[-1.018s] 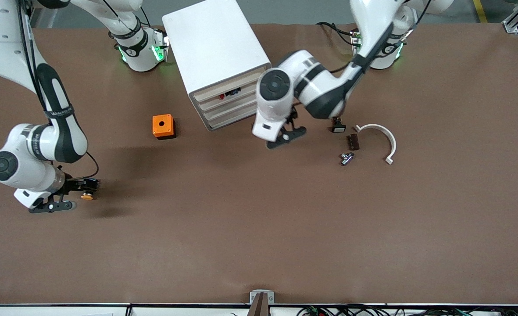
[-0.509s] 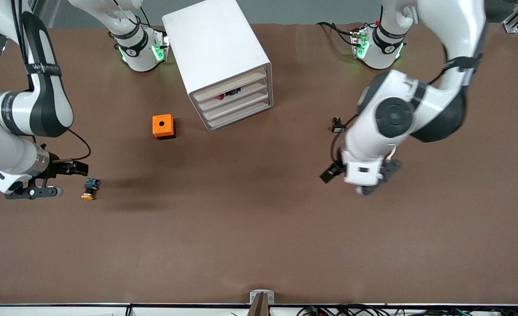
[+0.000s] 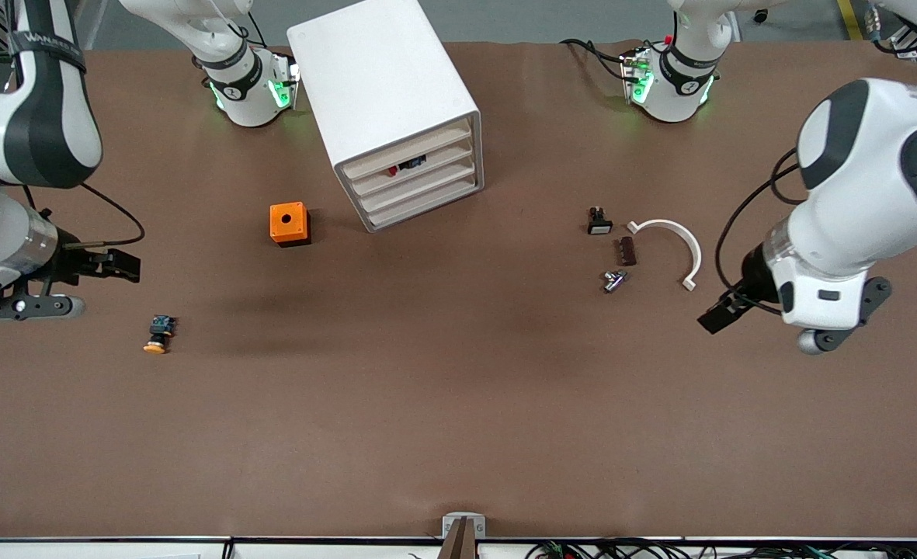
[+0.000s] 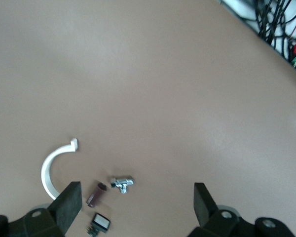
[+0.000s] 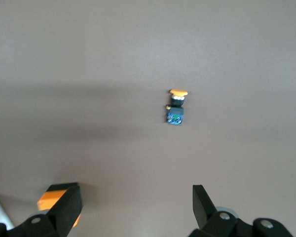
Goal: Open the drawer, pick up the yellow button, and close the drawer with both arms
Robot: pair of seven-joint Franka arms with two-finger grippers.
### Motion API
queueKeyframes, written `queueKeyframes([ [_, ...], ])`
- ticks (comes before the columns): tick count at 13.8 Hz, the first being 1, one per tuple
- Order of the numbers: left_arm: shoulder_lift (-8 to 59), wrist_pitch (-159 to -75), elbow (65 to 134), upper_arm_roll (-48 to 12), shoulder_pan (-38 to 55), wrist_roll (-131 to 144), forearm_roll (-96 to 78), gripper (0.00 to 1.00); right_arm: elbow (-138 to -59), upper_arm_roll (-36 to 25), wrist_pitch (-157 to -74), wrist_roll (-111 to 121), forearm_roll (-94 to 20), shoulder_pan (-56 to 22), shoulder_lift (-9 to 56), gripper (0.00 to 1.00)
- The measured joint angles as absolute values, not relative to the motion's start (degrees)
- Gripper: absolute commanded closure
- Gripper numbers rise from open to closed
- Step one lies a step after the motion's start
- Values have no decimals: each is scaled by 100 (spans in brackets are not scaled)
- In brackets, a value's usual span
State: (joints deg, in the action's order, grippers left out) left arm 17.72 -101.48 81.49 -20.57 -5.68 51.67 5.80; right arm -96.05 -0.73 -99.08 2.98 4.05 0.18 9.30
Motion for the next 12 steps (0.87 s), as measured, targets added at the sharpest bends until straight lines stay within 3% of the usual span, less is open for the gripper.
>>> queueKeyframes([
  [6, 1042, -9539, 8137, -2002, -987, 3713, 550, 0, -8499, -72, -8709, 179, 320, 3, 917, 0],
  [12, 14, -8471, 8392, -1161, -829, 1796, 281, 0, -7943, -127, -8107, 165, 245, 6, 917, 0],
])
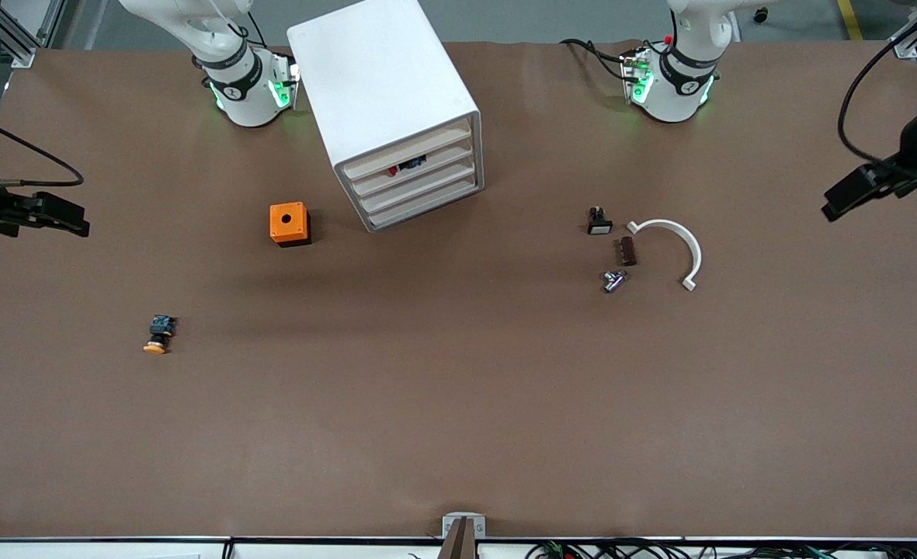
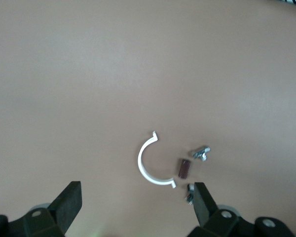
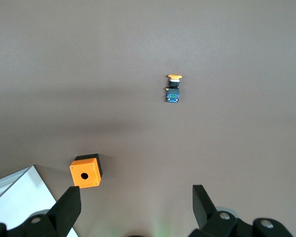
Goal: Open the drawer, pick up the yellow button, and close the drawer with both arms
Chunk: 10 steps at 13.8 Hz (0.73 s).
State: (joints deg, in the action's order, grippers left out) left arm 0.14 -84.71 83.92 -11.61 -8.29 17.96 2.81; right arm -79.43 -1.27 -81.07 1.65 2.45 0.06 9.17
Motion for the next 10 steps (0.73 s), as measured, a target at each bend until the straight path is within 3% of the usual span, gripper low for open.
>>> queueKeyframes([
  [10, -649, -8300, 9094, -931, -457, 1060, 149, 0, -7934, -164, -8075, 165, 244, 43, 920, 0],
])
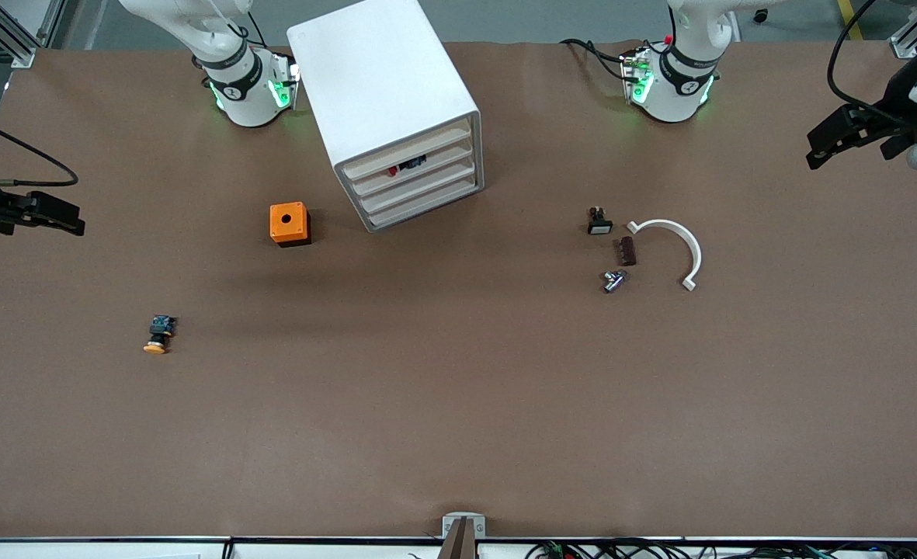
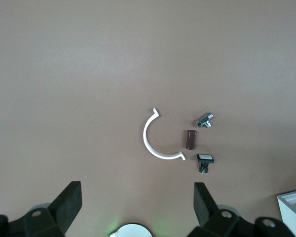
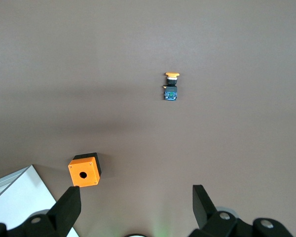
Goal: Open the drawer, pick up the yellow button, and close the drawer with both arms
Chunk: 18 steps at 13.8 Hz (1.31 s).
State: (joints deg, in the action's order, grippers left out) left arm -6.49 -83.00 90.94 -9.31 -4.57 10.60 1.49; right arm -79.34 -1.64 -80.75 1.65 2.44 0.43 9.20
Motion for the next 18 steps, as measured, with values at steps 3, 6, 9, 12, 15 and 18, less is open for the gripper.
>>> queueKeyframes([
  [3, -707, -8333, 9137, -915, -463, 1047, 45, 0, -7913, -162, -8075, 165, 240, 52, 920, 0],
  [6, -717, -8409, 9240, -913, -462, 1030, 16, 0, -7900, -140, -8076, 165, 232, 51, 920, 0],
  [9, -918, -8693, 9675, -913, -460, 1019, 13, 0, -7897, -132, -8076, 165, 230, 51, 920, 0],
  [12, -1065, -8741, 9762, -908, -465, 1017, 13, 0, -7893, -130, -8076, 165, 228, 50, 920, 0],
  [15, -1098, -8741, 9659, -848, -476, 1017, 13, 0, -7892, -130, -8076, 165, 228, 50, 920, 0],
  [18, -1068, -8741, 9619, -816, -482, 1017, 12, 0, -7892, -129, -8076, 165, 228, 50, 920, 0],
])
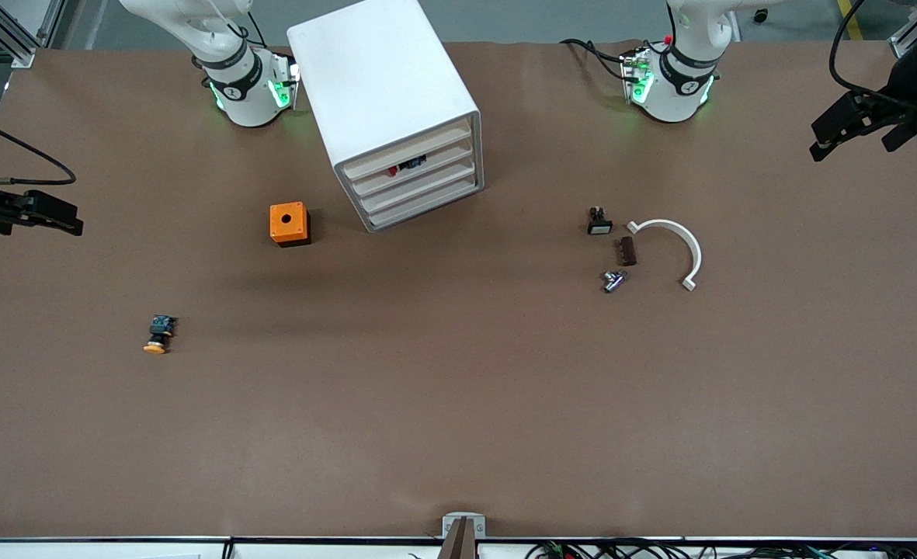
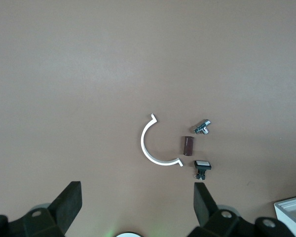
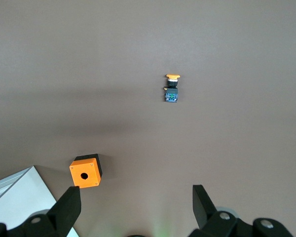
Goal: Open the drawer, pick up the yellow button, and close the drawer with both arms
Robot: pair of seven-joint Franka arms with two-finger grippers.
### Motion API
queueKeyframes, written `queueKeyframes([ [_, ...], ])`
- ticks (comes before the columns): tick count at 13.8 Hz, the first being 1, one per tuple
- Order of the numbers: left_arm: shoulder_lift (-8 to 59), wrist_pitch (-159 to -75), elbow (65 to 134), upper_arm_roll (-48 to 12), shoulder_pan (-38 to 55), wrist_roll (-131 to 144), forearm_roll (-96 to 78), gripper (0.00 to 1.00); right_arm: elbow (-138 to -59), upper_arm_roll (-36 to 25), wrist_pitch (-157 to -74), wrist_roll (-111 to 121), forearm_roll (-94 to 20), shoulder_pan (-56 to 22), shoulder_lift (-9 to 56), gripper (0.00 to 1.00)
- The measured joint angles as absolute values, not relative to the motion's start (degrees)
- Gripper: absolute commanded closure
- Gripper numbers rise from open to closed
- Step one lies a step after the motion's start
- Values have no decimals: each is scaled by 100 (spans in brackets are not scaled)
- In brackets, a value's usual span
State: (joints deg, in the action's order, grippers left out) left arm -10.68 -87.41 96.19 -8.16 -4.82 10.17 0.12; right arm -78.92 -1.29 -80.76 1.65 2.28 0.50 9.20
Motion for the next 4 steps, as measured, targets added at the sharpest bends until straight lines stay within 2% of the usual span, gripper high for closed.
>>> queueKeyframes([
  [4, -918, -8741, 9542, -816, -482, 1017, 12, 0, -7890, -129, -8076, 165, 228, 50, 920, 0],
])
